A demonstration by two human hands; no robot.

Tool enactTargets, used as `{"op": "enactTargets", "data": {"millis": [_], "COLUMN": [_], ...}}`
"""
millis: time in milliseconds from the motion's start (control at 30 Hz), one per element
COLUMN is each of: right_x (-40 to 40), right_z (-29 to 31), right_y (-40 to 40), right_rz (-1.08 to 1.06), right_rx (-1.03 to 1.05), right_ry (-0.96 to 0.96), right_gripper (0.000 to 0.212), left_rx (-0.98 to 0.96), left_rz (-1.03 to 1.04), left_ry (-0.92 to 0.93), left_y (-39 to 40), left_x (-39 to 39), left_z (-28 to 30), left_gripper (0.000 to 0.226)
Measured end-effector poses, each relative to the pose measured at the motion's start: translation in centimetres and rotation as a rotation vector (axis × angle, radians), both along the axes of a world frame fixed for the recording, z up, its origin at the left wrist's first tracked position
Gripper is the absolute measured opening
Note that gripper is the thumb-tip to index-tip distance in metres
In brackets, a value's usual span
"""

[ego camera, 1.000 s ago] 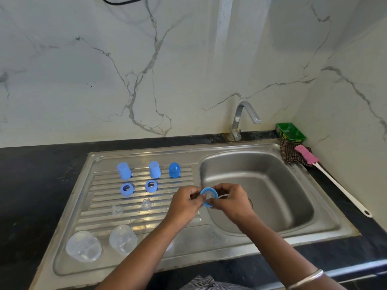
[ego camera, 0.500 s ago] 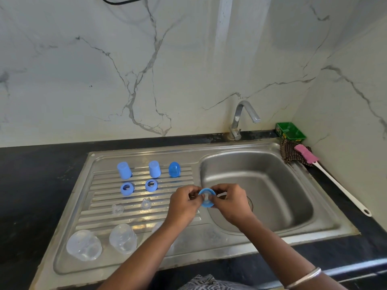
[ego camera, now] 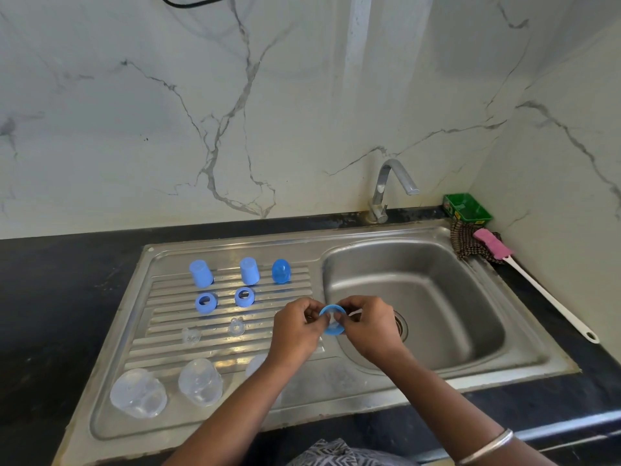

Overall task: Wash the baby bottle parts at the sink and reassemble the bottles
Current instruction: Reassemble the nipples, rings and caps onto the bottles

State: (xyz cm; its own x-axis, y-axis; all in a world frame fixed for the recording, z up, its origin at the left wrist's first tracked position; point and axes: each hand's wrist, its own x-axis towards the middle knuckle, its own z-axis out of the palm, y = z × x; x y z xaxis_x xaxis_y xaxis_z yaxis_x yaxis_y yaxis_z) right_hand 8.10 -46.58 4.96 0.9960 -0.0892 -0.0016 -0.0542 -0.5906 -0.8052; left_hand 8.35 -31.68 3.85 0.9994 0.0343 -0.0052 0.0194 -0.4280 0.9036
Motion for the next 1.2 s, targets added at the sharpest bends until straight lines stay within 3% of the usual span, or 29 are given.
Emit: {"op": "enactTargets", "data": {"millis": [200,367,500,567,633,700,767,900,1100,1200], "right_x": [0.1,0.0,0.0,-0.1,-0.2,-0.1,0.0,-0.1,-0.4,-0.6], "right_z": [0.6,-0.1,-0.2,0.0,0.4,0.5,0.4,-0.2,-0.4,-0.2], "right_y": [-0.6,-0.3,-0.4,-0.6,-0.6,-1.0,-1.3,-1.7,-1.1,-1.1], "right_rz": [0.054,0.016,0.026,0.060,0.114,0.164,0.211,0.188,0.125,0.093], "right_rx": [0.052,-0.053,0.001,0.163,0.429,0.556,0.518,0.217,0.316,0.256], "right_ry": [0.034,0.016,0.036,0.069,0.121,0.123,0.084,-0.072,-0.178,-0.315], "right_gripper": [0.007,0.013,0.007,0.007,0.016,0.034,0.044,0.041,0.020,0.019], "left_rx": [-0.044,-0.051,-0.025,-0.030,-0.181,-0.442,-0.644,-0.936,-0.884,-0.720], "left_rz": [-0.066,-0.090,-0.088,-0.071,-0.040,-0.019,0.006,0.051,-0.017,0.005], "left_ry": [-0.019,0.000,-0.011,-0.006,0.094,0.250,0.365,0.493,0.464,0.354], "left_y": [0.4,-0.1,0.2,0.3,0.4,0.4,0.5,0.4,0.3,-0.1], "left_x": [0.1,-0.2,-0.3,-0.3,-0.2,-0.1,-0.1,0.0,0.2,0.0], "left_z": [0.0,-0.1,-0.3,-0.2,0.0,0.5,0.9,1.4,2.4,2.8], "left_gripper": [0.008,0.009,0.010,0.012,0.016,0.020,0.024,0.018,0.011,0.010]}}
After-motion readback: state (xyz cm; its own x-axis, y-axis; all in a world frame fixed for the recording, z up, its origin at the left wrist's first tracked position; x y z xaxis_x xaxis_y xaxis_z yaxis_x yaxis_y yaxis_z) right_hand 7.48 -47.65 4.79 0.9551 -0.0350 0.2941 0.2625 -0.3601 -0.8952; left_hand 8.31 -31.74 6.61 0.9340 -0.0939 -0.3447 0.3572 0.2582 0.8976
